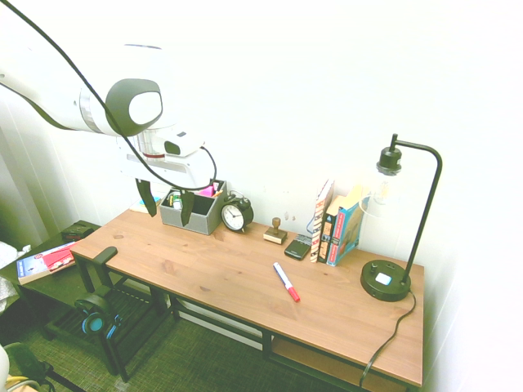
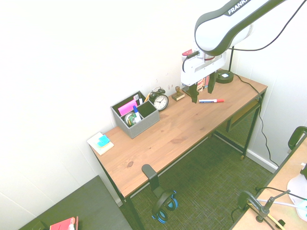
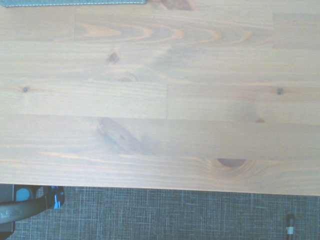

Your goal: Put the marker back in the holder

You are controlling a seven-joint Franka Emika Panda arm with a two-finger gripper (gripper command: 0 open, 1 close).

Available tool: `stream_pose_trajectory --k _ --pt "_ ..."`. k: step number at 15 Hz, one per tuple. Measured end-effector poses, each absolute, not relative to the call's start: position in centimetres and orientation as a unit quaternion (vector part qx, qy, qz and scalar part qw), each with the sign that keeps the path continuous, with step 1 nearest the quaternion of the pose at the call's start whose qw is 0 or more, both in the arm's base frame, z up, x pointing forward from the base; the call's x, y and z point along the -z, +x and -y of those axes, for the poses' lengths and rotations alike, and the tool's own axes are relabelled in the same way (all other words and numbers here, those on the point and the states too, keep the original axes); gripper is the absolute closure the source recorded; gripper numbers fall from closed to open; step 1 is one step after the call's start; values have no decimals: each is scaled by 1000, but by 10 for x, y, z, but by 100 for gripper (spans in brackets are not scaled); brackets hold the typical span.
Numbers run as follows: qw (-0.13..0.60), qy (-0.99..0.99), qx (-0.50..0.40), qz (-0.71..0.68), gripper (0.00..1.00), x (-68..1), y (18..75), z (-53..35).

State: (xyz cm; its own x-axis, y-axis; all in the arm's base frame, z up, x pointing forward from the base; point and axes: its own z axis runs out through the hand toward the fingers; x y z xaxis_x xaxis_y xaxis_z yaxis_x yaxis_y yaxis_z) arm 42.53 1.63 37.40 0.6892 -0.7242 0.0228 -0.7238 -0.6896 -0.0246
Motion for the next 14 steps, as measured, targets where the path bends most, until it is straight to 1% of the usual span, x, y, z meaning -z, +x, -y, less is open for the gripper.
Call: stream_pose_trajectory --k 2,4,8,11,14 --pt "6 -922 16 -386 0 -374 425 -16" --pt "12 -937 26 -347 0 -375 428 -11" --pt "20 -956 39 -289 0 -367 439 41" --pt "18 -953 42 -299 0 -350 452 90" --pt "15 -934 49 -355 0 -333 466 137"
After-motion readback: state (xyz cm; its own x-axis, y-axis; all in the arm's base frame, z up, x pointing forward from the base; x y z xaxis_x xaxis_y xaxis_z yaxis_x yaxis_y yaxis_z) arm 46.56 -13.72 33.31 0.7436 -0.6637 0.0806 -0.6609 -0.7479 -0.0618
